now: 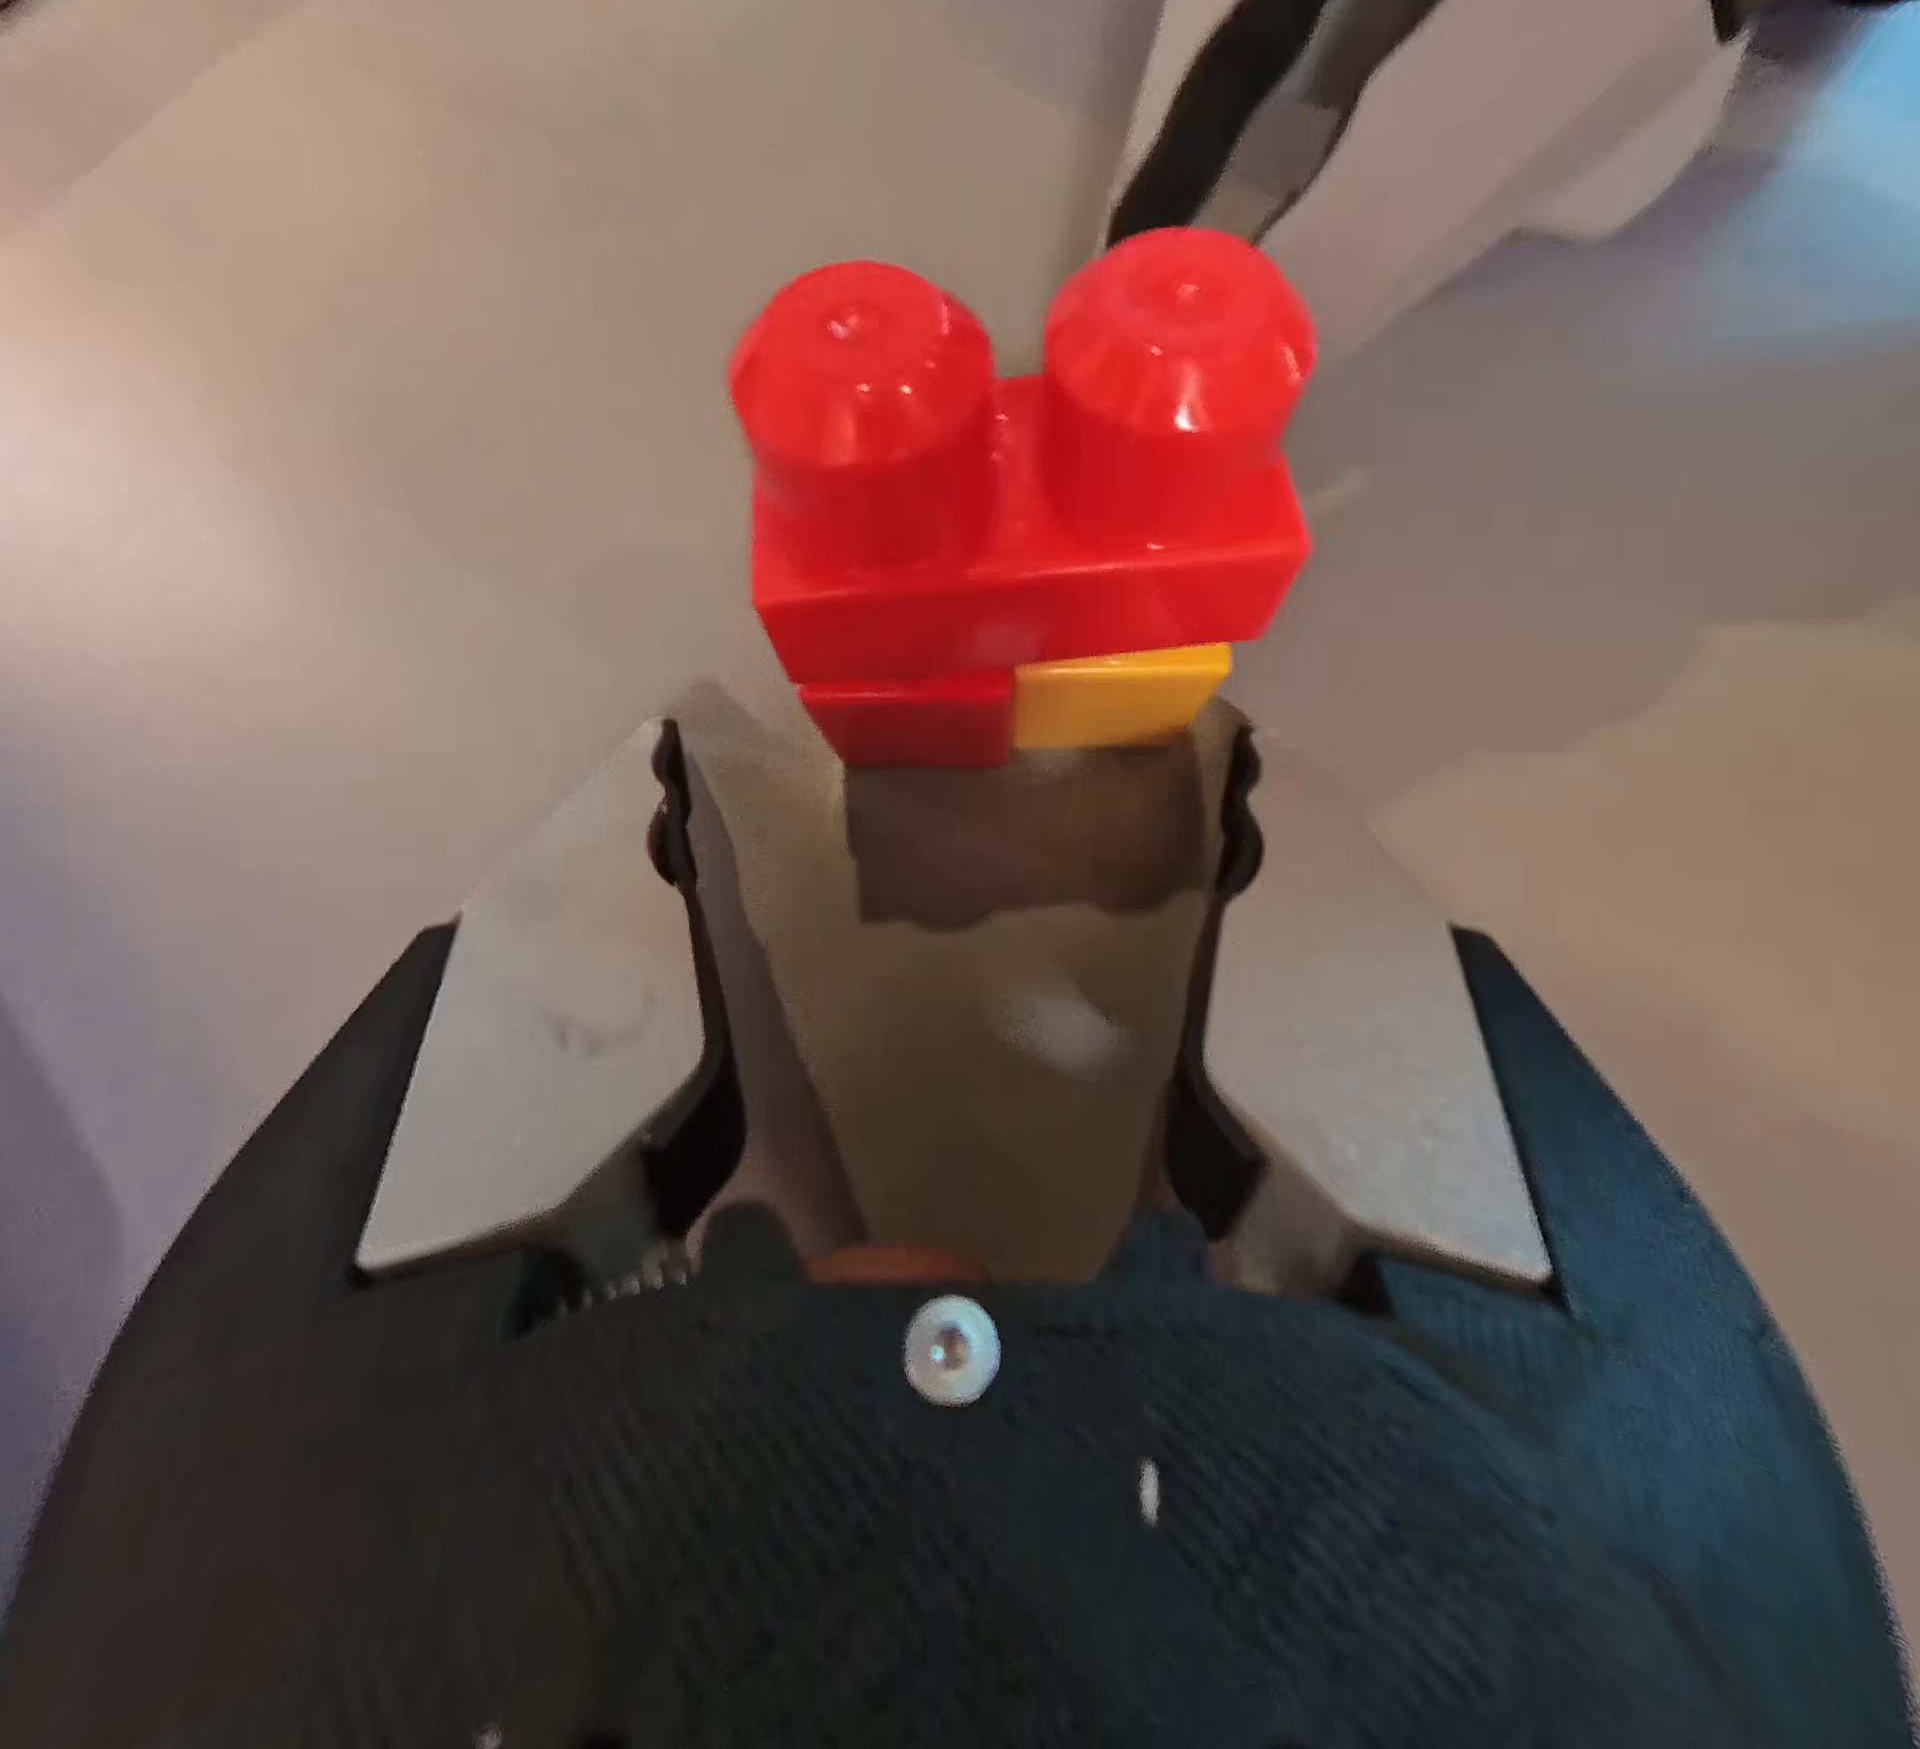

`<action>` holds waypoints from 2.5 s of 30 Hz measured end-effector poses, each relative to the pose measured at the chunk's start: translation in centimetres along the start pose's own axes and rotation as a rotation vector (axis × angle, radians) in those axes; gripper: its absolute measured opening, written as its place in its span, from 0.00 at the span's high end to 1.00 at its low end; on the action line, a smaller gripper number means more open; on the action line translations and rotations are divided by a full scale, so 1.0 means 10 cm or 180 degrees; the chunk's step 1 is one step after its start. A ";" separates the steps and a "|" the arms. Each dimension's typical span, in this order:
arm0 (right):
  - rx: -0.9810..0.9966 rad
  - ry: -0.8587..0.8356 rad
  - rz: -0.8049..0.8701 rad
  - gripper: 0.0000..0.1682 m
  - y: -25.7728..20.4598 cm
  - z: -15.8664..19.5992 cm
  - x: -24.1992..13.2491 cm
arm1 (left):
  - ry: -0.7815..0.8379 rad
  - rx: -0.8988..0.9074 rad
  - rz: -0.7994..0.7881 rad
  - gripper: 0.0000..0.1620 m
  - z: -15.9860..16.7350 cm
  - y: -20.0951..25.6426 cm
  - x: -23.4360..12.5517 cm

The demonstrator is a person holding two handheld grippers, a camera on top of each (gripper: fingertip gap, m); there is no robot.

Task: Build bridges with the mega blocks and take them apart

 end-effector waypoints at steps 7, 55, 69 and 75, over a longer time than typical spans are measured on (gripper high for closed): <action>-0.0048 -0.0086 -0.0219 0.87 -0.09 0.11 0.13 | -0.0035 -0.0224 -0.0247 0.38 -0.03 0.03 0.07; -0.0067 0.0026 -0.0385 0.83 -0.18 0.22 0.03 | 0.0056 0.0487 0.0638 0.38 -0.13 0.09 0.20; -0.0013 0.0023 -0.0312 0.84 -0.14 0.22 0.04 | 0.0006 0.0354 0.0648 0.39 -0.11 0.17 0.20; -0.0013 0.0026 -0.0296 0.84 -0.13 0.22 0.04 | 0.0007 0.0333 0.0589 0.38 -0.12 0.17 0.20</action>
Point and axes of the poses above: each gripper's, where its closed fingertips meet, x out along the fingers, z out of its underside, y = z × x across the jaws, the point moved 1 cm from there along -x, back along the fingers, and after that the axes turned 11 degrees about y, right-handed, at the moved point
